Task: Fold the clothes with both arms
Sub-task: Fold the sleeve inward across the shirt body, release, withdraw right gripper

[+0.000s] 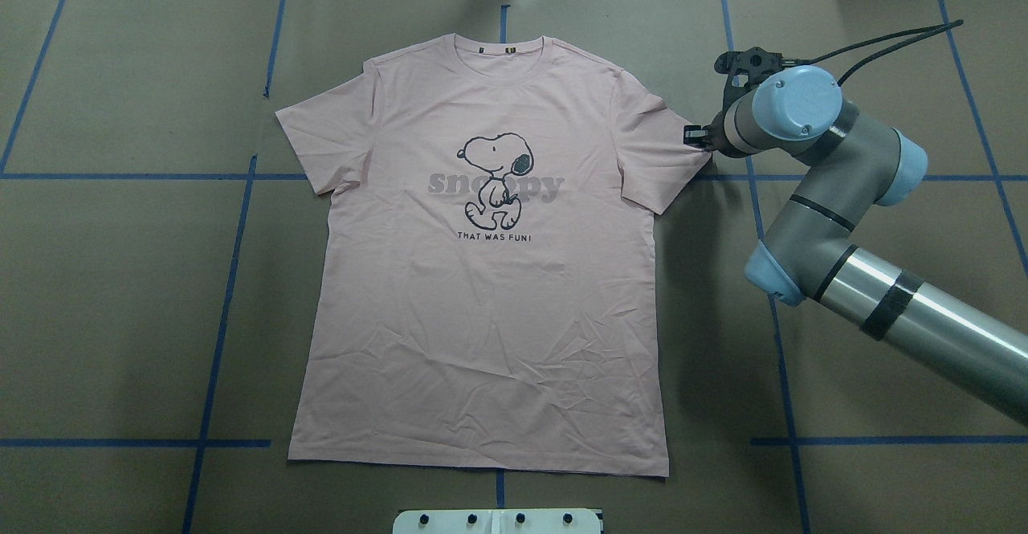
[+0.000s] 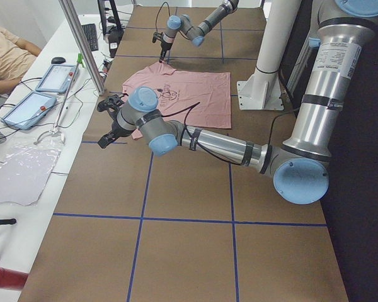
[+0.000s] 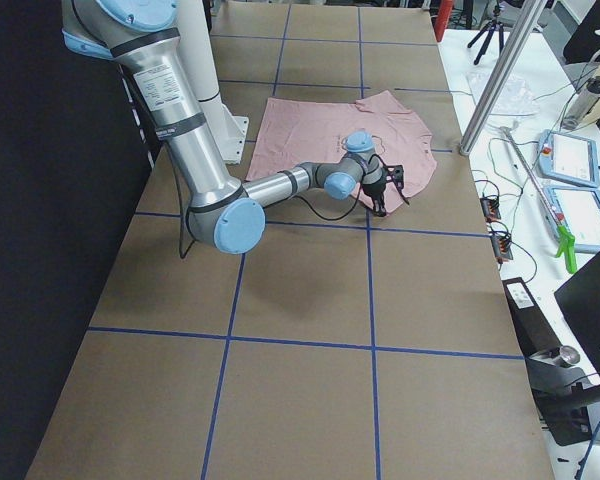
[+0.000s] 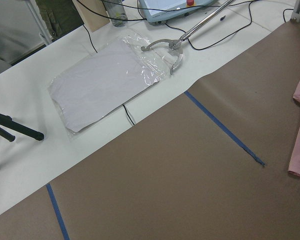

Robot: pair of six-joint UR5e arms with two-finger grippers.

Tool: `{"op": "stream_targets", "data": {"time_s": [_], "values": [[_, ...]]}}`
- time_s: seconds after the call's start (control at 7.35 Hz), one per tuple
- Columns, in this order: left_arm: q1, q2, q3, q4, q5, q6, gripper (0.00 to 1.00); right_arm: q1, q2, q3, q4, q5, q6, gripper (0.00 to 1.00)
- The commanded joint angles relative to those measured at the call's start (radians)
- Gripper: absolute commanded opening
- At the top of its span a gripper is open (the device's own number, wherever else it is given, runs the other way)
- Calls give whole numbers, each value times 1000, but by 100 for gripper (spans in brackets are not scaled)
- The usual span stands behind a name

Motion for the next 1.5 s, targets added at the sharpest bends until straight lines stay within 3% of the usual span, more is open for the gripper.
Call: {"op": "stream_targets", "data": {"time_s": [0.0, 0.14, 0.27, 0.41, 0.54, 0.82, 0.95, 1.36], "values": [[0, 1, 0, -1, 0, -1, 100, 2, 16, 19, -11, -1, 4, 0], [0, 3, 0, 0, 0, -1, 100, 2, 18, 57, -47, -2, 6, 0], [0, 1, 0, -1, 0, -1, 100, 0, 45, 134, -181, -16, 6, 0], [0, 1, 1, -1, 0, -1, 100, -14, 112, 163, -330, -60, 21, 0], [0, 3, 1, -1, 0, -1, 100, -70, 183, 136, -377, -144, 79, 0], [0, 3, 1, -1, 0, -1, 100, -125, 333, -50, -368, -243, 136, 0], [0, 3, 1, -1, 0, -1, 100, -139, 355, -97, -364, -284, 142, 0], [0, 15, -3, -1, 0, -1, 100, -175, 354, -100, -348, -312, 138, 0]]}}
